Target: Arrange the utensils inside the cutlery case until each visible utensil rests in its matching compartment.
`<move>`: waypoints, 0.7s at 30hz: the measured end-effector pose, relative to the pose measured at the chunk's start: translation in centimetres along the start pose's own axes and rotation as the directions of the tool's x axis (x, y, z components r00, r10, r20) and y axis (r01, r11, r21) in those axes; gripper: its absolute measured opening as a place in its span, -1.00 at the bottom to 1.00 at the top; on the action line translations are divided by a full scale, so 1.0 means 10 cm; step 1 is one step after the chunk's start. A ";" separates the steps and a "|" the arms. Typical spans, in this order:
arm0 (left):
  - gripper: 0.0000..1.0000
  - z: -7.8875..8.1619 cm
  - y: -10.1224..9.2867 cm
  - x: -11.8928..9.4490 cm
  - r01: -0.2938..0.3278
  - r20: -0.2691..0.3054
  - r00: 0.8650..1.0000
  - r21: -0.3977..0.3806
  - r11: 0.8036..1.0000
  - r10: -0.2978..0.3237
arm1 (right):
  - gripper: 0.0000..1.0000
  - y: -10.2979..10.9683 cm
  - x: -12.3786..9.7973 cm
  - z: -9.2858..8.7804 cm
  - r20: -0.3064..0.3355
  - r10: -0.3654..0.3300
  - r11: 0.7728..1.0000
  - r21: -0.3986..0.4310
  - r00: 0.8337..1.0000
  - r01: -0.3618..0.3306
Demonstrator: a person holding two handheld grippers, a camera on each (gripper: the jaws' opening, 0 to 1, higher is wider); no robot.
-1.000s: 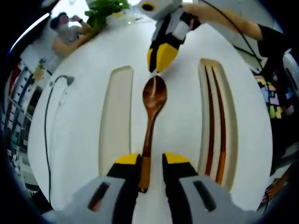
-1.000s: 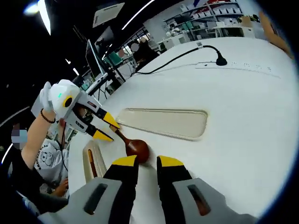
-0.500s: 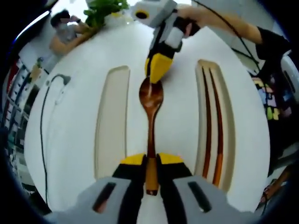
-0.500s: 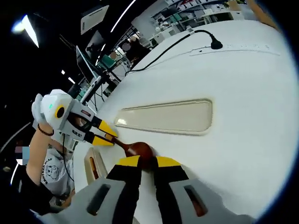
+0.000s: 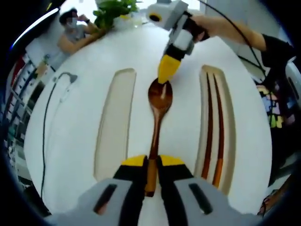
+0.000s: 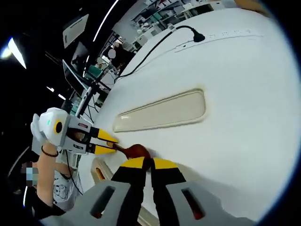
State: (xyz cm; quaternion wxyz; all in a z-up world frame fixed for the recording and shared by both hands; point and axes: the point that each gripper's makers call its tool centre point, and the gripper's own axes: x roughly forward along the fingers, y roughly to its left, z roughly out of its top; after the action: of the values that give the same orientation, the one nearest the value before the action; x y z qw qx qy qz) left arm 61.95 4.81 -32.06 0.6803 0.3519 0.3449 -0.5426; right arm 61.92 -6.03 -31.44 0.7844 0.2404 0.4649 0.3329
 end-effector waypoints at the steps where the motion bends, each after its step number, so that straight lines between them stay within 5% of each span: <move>1: -0.81 0.00 -0.01 -0.01 -0.006 0.003 1.000 0.011 1.000 0.006 | -0.98 0.04 -0.01 0.02 0.019 0.022 0.999 0.028 1.000 -0.023; 12: -0.81 0.11 -0.07 -0.16 -0.067 0.046 0.997 0.076 0.995 0.063 | -0.99 0.09 -0.13 -0.06 0.025 0.106 0.976 0.188 0.994 -0.109; 21: -0.80 0.36 -0.28 -0.40 -0.155 0.088 0.986 0.168 0.973 0.142 | -0.98 0.28 -0.46 -0.16 0.043 0.174 0.961 0.210 0.984 -0.179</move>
State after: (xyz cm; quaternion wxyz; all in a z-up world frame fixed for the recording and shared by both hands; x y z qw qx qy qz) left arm 58.84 3.27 -27.09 0.6982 0.4141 0.2427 -0.5312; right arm 58.12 -7.49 -27.61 0.7267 0.3676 0.4652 0.3469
